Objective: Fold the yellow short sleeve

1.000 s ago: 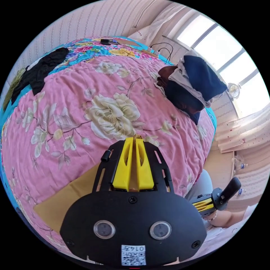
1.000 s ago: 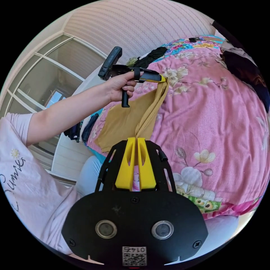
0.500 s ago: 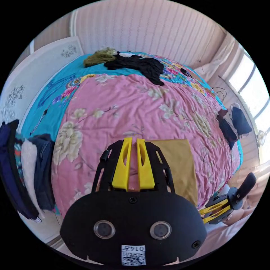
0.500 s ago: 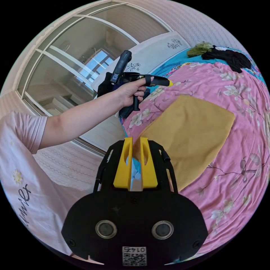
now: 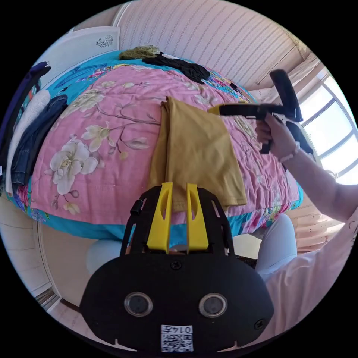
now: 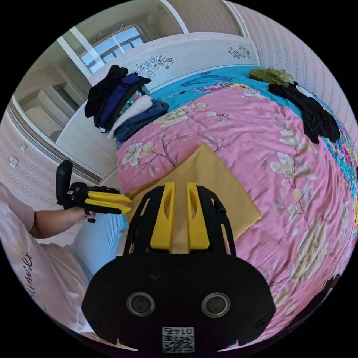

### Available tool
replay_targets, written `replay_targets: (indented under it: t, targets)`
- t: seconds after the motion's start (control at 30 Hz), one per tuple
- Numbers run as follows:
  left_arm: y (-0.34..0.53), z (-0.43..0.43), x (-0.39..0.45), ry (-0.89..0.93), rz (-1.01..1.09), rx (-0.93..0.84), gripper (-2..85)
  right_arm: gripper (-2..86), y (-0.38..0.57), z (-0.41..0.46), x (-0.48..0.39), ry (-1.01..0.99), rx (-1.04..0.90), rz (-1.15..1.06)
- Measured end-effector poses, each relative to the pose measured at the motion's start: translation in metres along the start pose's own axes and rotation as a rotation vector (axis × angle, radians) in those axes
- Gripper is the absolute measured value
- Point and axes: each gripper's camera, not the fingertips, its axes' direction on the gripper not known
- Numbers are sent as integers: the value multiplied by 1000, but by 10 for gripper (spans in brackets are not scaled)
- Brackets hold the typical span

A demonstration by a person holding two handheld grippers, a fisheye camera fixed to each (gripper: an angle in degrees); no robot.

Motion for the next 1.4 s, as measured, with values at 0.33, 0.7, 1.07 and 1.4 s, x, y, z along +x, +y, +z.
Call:
replay_targets:
  t: [0.33,0.7,1.07,1.4]
  targets:
    - [-23,-73,-9,123,10,60,-6,105,-134,63,-10,54,-301,-71]
    - [-32,-152,-14,-22,-95,132,3,98,-182,68,-42,56,-380,-85]
    - [-56,-180,6,-35,-59,88,65,27,-180,-6,-94,85,-259,-132]
    - [-22,-352,37,153,82,356,-7,20,-132,-144,-158,128,25,-122]
